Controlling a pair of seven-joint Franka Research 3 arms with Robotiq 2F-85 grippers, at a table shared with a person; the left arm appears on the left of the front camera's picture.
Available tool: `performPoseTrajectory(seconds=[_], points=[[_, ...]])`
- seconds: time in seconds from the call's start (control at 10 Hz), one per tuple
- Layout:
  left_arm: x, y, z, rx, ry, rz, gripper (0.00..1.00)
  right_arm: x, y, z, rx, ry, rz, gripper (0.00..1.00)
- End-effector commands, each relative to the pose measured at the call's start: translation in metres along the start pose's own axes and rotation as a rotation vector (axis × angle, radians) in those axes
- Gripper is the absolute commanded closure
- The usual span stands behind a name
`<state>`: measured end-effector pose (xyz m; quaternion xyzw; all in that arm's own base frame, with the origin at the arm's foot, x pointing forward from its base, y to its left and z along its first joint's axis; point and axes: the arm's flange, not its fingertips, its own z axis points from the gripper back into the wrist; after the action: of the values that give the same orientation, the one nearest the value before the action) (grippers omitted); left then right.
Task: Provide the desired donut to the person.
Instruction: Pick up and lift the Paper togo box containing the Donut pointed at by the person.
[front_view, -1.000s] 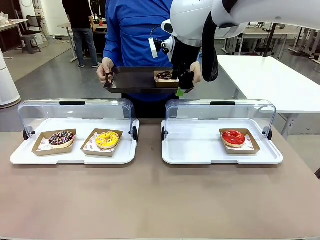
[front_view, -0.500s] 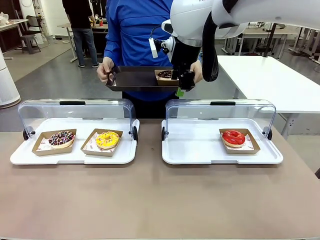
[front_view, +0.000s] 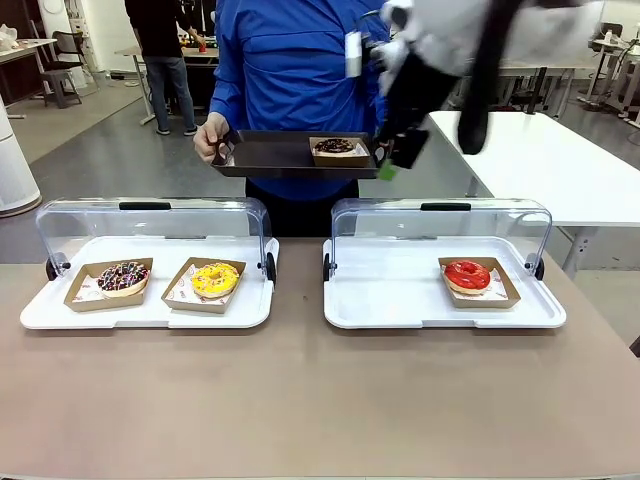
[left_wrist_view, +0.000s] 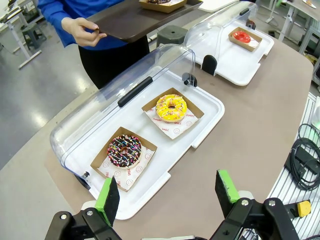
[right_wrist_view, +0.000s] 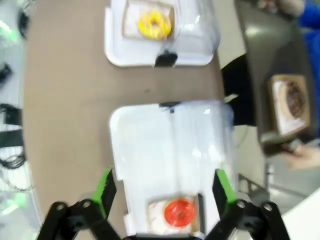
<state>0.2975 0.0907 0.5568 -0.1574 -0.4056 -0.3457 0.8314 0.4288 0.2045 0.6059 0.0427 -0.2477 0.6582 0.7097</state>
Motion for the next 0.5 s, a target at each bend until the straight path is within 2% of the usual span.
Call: performPoseTrajectory(seconds=[0.0,0.2,0.4], points=[[-0.001,-0.001,-0.003,0.002,-0.014,0.007,0.0,-0.054,0.041,0.013,-0.058,-0.107,-0.121,0.0],[-0.001,-0.001,-0.003,0.002,-0.014,0.007,0.0,-0.101,0.066,0.032,-0.111,-0.198,-0.265,0.0],[-0.001,-0.001,-0.003,0.002,-0.014,0.007,0.0,-0.133,0.085,0.046,-0.115,-0.262,-0.339,0.0]])
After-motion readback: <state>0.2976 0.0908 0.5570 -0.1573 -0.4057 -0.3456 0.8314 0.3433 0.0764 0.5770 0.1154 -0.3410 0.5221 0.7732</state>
